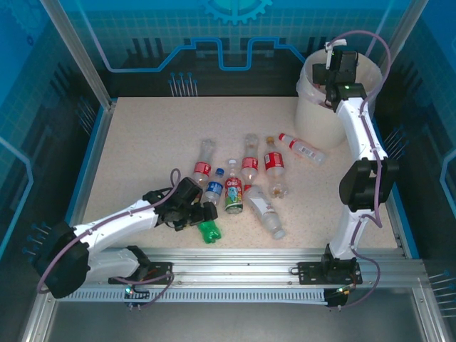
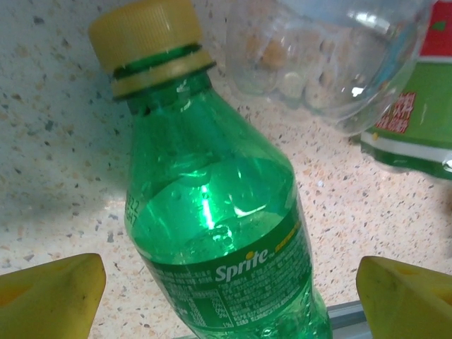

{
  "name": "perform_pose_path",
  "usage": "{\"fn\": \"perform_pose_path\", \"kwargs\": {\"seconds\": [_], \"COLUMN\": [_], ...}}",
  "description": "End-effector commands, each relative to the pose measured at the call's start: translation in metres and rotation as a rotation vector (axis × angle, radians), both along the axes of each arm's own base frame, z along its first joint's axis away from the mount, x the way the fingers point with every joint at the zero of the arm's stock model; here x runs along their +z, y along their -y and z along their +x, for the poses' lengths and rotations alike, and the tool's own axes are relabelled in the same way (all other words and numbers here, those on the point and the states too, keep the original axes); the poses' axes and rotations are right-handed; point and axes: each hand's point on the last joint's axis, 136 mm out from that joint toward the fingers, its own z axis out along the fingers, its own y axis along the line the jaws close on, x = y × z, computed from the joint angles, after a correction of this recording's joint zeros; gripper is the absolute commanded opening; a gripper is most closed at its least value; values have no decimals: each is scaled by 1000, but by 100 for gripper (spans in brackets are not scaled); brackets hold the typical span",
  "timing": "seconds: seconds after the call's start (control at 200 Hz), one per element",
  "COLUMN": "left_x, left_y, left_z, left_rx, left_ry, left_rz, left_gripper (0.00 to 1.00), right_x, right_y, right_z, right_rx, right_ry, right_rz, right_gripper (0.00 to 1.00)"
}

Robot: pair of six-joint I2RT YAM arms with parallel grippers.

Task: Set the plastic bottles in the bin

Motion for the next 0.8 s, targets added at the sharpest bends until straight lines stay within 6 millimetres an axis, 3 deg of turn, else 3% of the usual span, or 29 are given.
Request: {"fn": "perform_pose_path", "kwargs": {"seconds": [0.0,0.17,0.345,0.485,0.595,0.695,0.795], "left_x": [-15,-20,-29,-32,-30,-24,-13], "left_y": [-7,4,7,7,3,0,-2], "left_z": [-17,-20,-28,-30,-30,-27,-21], "left_rx": [21,32,42,44,42,32,17], "left_ry": [-60,-69,-96,-109,-106,-92,-58], "left_rz": [37,0,-4,9,34,61,77], "left_gripper": [93,94,94,86,73,61,58], "right_x": [13,36,42,37,36,33,28], "right_y": [4,-11,-31,-52,-71,-88,-106], "right_z": [-4,-24,-48,-72,-93,-112,-134], "right_rx": [8,60,126,201,266,330,397], "right_ry": [3,20,-7,-36,-50,-70,-106], "right_rz": [8,46,91,178,243,293,350], "right_gripper": [86,94,99,99,99,99,99]}}
